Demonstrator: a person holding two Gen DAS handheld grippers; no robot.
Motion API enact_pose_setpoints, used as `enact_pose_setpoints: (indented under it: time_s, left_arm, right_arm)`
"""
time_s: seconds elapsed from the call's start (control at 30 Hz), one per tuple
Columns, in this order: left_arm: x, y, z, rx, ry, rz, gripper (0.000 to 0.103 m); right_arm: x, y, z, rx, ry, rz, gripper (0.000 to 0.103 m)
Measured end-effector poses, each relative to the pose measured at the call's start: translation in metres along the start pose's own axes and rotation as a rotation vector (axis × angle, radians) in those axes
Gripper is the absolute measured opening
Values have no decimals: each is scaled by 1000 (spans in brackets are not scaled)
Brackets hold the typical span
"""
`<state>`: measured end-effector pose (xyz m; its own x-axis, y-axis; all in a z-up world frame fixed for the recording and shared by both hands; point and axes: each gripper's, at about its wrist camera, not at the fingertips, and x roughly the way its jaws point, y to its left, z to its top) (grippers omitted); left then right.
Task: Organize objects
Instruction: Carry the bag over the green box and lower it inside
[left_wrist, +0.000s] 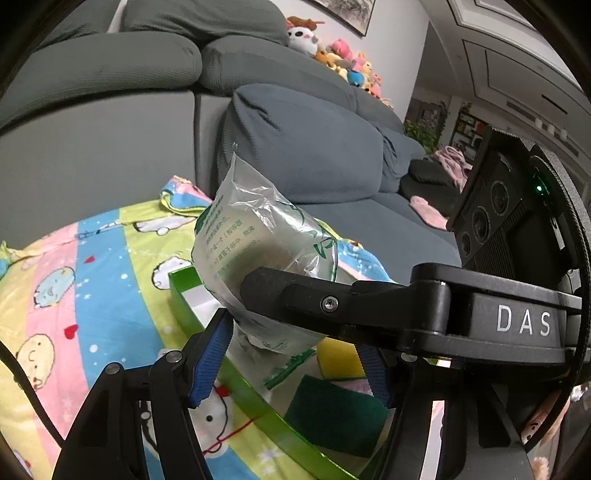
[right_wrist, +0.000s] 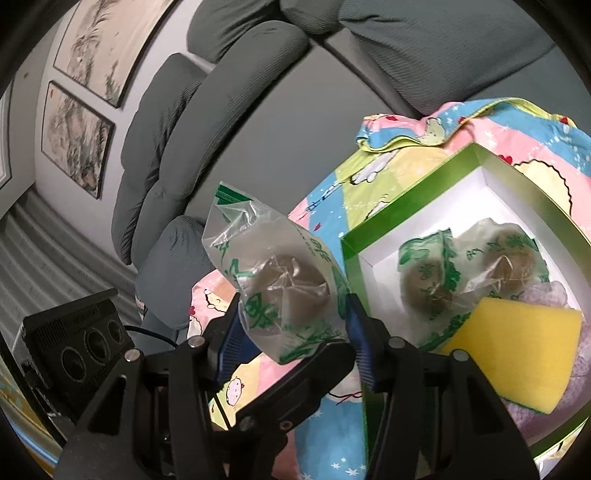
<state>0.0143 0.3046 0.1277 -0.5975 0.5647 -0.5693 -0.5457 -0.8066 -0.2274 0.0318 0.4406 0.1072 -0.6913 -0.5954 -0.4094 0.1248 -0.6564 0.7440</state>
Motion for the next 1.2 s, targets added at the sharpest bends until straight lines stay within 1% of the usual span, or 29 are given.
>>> enact_pose_setpoints:
  time_s: [0.37,0.77,1.03,1.1,1.2]
  left_arm:
    - [13,-1,-1,-19,28,-32,66]
    - [15,0,-1,-20,38,-37,66]
    - [17,1,-3,-30,50,-49,66]
    - [18,1,-4,-34,54,-56,66]
    - [21,3,-4,-51,69,-91,66]
  right_arm:
    - [-4,-13,2,44,-11,-35,53]
    - [-5,-15,3,55,-13,-37,53]
    - [-4,-16,4,59,-11,-55,53]
    - [-4,-17,5,63,-11,-59,53]
    - [-4,-19,5,68,-12,-77,53]
